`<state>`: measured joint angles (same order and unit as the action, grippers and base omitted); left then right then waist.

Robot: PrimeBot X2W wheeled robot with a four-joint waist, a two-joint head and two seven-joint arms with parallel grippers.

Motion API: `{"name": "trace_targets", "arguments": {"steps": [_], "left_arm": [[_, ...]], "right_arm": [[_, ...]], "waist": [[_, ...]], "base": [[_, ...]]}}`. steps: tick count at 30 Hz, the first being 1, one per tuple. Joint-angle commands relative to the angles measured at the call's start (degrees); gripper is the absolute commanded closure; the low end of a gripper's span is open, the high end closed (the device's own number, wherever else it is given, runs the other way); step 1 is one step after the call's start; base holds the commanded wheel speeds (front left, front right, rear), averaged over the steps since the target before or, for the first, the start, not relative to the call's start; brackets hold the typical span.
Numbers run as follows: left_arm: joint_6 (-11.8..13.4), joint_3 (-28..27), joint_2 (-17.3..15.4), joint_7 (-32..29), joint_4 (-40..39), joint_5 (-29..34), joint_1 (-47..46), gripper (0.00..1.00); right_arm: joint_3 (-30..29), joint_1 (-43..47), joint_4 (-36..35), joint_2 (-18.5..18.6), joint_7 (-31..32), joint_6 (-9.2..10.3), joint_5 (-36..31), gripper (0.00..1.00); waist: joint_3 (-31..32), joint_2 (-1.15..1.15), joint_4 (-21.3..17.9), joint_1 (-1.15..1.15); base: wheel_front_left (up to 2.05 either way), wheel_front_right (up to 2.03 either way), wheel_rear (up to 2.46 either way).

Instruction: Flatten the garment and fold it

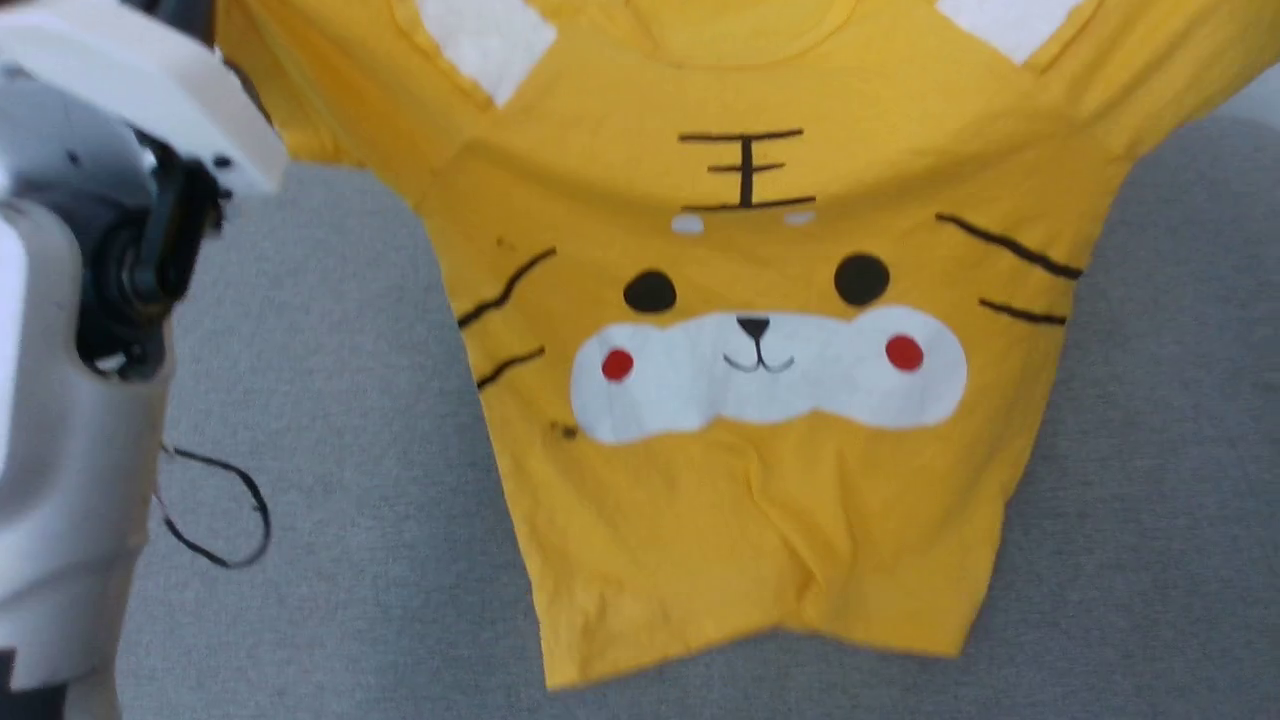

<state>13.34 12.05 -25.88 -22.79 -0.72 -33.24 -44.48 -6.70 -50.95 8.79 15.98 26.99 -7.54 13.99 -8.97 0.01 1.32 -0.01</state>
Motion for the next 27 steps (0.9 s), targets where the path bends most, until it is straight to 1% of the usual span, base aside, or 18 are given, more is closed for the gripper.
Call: {"name": "trace_targets", "arguments": {"steps": [1,5,9,15,19,23,27], "left_arm": [[-0.6,0.5,-0.7,-0.7,1.2,0.9,-2.6,1.00],[-1.3,1.0,-1.4,-3.8,4.3,0.9,-8.5,1.00],[-1.6,1.4,-1.9,-7.3,5.6,0.1,-12.1,1.00],[-0.3,0.8,-1.9,-11.9,5.3,-1.6,-14.8,1.00],[1.3,0.4,-1.5,-15.0,4.8,-3.1,-15.5,1.00],[2.2,0.0,-1.7,-13.9,5.5,-1.7,-19.0,1.00],[2.5,0.2,-0.8,-10.1,8.2,0.9,-26.7,1.00]], "right_arm": [[0.5,-2.2,1.1,-0.1,-0.3,0.05,-0.5,1.00],[2.5,-7.0,3.4,0.1,0.6,0.05,-1.0,1.00],[4.0,-9.9,4.6,0.3,2.4,0.05,-0.6,1.00],[5.6,-12.3,4.4,0.7,6.3,0.05,0.9,1.00],[5.4,-14.0,4.3,0.4,9.1,0.05,1.7,1.00],[5.2,-17.6,5.1,0.3,9.7,0.05,0.3,1.00],[6.0,-23.9,7.0,1.0,7.8,0.05,-2.5,1.00]], "waist": [[4.2,-0.01,-2.6,0.01],[5.5,-0.01,-3.3,0.01],[5.8,-0.01,-3.8,0.01],[4.8,-0.01,-4.6,0.01],[2.3,-0.01,-5.1,0.01],[-2.4,-0.01,-5.1,0.01],[-8.5,-0.01,-4.7,0.01]], "base": [[0.00,0.00,0.00],[0.00,0.00,0.00],[0.00,0.00,0.00],[0.00,0.00,0.00],[0.00,0.00,0.00],[0.00,0.00,0.00],[0.00,0.00,0.00]]}}
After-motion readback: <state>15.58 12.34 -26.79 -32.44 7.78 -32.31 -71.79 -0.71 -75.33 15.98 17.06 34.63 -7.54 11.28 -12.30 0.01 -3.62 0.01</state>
